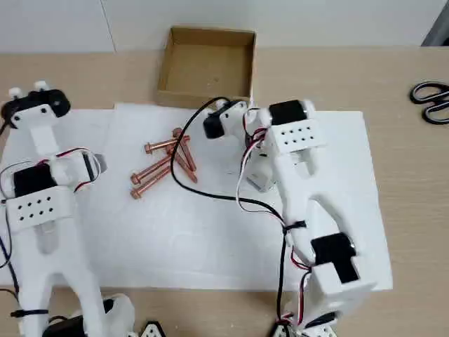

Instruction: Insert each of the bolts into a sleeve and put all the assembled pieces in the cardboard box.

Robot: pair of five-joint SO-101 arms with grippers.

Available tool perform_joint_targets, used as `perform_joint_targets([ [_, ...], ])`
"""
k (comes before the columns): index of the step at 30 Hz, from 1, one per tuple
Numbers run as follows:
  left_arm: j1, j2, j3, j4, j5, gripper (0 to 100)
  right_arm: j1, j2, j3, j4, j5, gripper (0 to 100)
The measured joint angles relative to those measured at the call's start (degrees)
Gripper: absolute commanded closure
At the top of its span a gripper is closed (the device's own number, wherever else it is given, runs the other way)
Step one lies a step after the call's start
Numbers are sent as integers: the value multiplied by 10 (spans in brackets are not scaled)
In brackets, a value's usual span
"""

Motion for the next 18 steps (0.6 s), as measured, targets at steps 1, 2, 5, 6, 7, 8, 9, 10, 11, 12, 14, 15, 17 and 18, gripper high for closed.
perform_joint_targets([
  [1, -2, 0, 0, 5, 1, 778, -4, 10, 0, -8, 4, 743],
  [2, -2, 0, 0, 11, 2, 778, -7, 19, 0, -16, 5, 743],
  [5, -2, 2, 0, 28, 0, 778, -12, 44, 0, -42, 9, 743],
  [6, -2, 2, 0, 31, 0, 778, -17, 52, 0, -51, 11, 743],
  [7, -2, 2, 0, 31, 0, 778, -22, 57, 0, -59, 15, 743],
  [8, -2, 2, 0, 31, 0, 778, -26, 64, 0, -64, 21, 743],
  [9, -2, 2, 0, 31, 0, 778, -29, 71, 0, -70, 26, 744],
  [10, -2, 2, 0, 31, 0, 778, -30, 76, 0, -77, 30, 744],
  [11, -2, 2, 0, 31, 0, 778, -29, 84, 0, -84, 32, 744],
  [12, -2, 2, 0, 31, 0, 778, -26, 90, 0, -92, 34, 744],
  [14, -2, 2, 0, 31, 0, 778, -25, 100, 0, -104, 41, 744],
  [15, -2, 2, 2, 31, 0, 778, -25, 105, -1, -108, 45, 744],
  [17, -2, 2, 6, 31, 0, 778, -25, 114, -7, -121, 46, 744],
  [18, -2, 2, 7, 31, 0, 778, -25, 120, -11, -129, 46, 744],
])
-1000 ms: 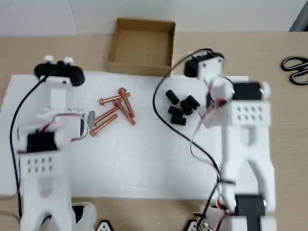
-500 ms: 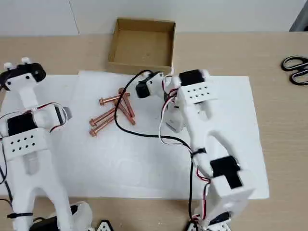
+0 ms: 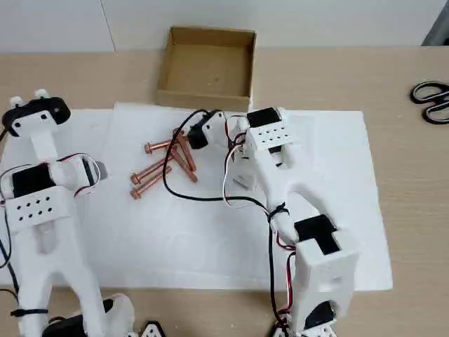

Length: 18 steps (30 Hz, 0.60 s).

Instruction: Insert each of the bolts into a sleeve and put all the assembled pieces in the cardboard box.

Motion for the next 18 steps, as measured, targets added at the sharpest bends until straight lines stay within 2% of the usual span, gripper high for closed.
perform_joint_targets([
  [3, 0, 0, 5, 0, 3, 778, 4, 16, -7, -23, 0, 760],
  [8, 0, 1, 5, 0, 1, 778, 5, 28, -18, -24, 0, 841],
  [18, 0, 1, 5, 0, 1, 778, 5, 28, -20, -13, -33, 842],
])
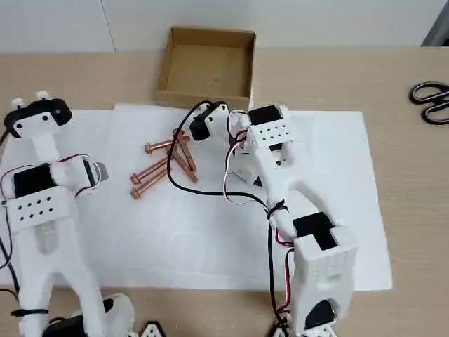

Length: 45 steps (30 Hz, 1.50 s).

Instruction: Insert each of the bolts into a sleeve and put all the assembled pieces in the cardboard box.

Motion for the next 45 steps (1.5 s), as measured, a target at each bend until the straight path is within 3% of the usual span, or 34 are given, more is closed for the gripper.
perform_joint_targets([
  [12, 0, 0, 0, 0, 0, 778, -4, 4, -20, 34, -55, 842],
  [29, 0, 0, 0, 0, 0, 778, -2, 22, -98, 64, -56, 842],
  [45, 0, 0, 0, 0, 0, 778, 2, 193, -238, 70, -58, 849],
])
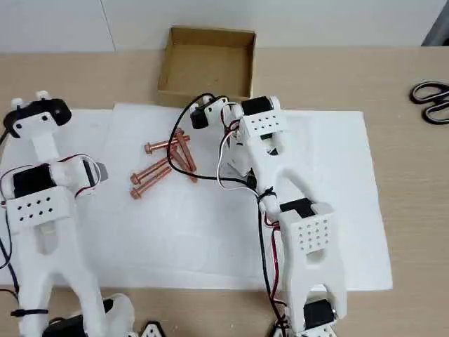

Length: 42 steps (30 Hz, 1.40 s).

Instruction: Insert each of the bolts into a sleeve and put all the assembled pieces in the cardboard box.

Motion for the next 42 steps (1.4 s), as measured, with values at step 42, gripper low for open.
perform_joint_targets([
  [42, 271, 571, -522, 83, 239, 778, 89, -368, 112, 98, -102, 982],
])
